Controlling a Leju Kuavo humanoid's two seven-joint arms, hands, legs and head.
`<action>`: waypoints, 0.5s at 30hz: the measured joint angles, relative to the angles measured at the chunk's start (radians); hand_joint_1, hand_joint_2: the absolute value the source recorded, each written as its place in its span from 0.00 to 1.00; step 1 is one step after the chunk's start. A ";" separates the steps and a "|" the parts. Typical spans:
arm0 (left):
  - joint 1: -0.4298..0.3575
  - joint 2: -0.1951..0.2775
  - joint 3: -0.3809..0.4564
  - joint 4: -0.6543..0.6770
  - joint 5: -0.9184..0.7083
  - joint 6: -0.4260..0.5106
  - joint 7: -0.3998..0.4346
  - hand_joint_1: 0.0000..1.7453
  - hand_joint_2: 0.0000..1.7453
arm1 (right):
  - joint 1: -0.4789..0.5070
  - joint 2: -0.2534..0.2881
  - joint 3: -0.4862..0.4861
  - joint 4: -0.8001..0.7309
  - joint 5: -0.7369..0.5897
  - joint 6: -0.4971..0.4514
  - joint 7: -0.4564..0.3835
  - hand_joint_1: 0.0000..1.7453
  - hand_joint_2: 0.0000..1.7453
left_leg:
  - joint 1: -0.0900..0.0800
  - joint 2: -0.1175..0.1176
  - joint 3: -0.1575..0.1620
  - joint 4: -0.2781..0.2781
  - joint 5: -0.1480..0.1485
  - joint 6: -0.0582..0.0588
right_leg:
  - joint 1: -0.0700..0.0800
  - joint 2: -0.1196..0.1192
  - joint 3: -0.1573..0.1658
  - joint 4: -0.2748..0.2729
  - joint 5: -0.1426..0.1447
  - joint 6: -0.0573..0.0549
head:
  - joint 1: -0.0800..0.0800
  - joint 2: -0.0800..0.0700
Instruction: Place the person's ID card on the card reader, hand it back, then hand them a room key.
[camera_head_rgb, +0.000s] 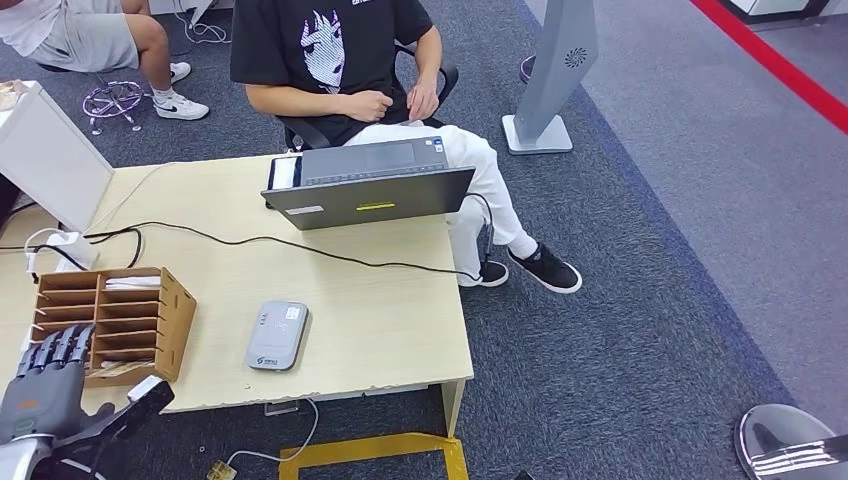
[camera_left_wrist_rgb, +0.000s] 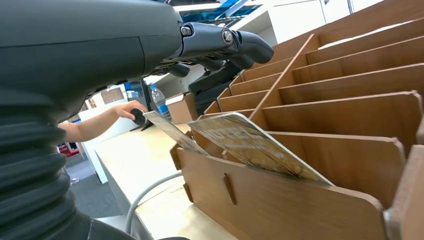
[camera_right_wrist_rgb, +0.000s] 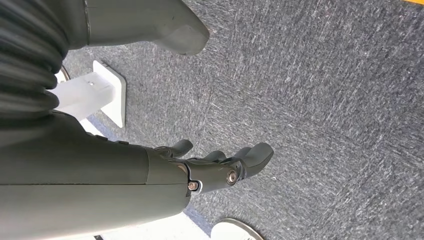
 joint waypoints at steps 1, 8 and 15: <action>-0.002 -0.002 -0.003 0.004 0.000 0.001 -0.001 0.00 1.00 | 0.000 0.000 0.000 0.000 0.000 0.001 0.001 0.00 1.00 | 0.000 0.000 0.000 0.000 0.000 0.000 | 0.000 0.000 0.000 0.000 0.000 0.000 | 0.000 0.000; -0.002 -0.008 -0.016 0.020 -0.008 0.016 -0.001 0.00 1.00 | 0.000 0.001 0.000 0.001 0.002 0.002 0.017 0.00 1.00 | 0.000 0.000 0.000 0.000 0.000 0.000 | 0.000 0.000 0.000 0.000 0.000 0.000 | 0.000 0.000; -0.001 -0.009 -0.023 0.027 -0.012 0.020 -0.001 1.00 1.00 | 0.002 0.005 0.000 0.003 0.001 0.003 0.023 0.00 1.00 | 0.000 0.000 0.000 0.000 0.000 0.000 | 0.000 0.000 0.000 0.000 0.000 0.000 | 0.000 0.000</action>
